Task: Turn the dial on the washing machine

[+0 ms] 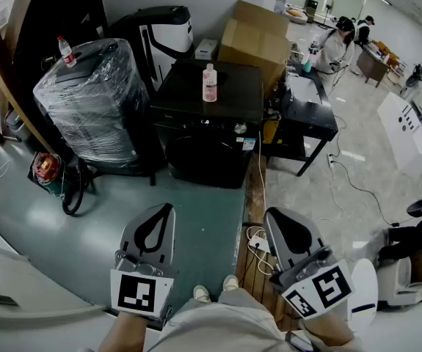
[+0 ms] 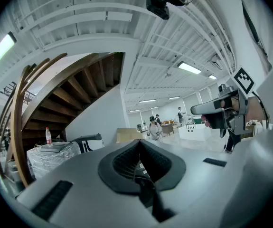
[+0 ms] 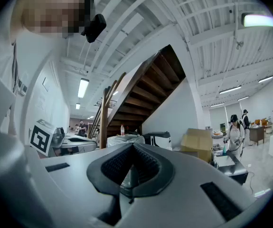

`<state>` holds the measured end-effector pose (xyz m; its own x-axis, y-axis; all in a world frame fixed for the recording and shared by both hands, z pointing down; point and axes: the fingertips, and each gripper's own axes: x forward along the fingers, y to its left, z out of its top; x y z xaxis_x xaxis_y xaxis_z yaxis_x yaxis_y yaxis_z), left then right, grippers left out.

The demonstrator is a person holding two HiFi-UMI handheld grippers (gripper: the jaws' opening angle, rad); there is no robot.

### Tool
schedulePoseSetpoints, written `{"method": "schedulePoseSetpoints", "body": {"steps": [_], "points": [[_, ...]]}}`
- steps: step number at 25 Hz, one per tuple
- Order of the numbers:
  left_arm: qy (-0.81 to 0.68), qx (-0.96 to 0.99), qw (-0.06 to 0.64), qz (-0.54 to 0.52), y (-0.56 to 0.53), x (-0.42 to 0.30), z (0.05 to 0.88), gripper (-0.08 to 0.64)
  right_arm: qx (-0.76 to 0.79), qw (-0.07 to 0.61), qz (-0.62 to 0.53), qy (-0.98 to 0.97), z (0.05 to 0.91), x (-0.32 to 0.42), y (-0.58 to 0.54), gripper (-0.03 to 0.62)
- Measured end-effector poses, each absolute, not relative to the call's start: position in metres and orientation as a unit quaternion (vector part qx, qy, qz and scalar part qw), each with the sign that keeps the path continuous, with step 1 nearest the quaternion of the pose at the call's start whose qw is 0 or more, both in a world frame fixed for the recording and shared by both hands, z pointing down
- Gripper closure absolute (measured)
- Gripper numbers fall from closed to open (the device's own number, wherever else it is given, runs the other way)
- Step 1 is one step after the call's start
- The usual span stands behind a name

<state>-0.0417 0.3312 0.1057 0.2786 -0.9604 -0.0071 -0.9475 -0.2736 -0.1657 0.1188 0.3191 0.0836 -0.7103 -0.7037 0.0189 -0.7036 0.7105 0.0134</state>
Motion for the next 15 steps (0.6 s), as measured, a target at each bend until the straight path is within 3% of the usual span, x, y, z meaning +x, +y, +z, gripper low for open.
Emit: {"method": "schedulePoseSetpoints", "body": {"steps": [15], "points": [[0.597, -0.797, 0.077, -0.039, 0.331, -0.065, 0.106, 0.541, 0.388, 0.019, -0.012, -0.921, 0.093, 0.098, 0.316, 0.566]]}}
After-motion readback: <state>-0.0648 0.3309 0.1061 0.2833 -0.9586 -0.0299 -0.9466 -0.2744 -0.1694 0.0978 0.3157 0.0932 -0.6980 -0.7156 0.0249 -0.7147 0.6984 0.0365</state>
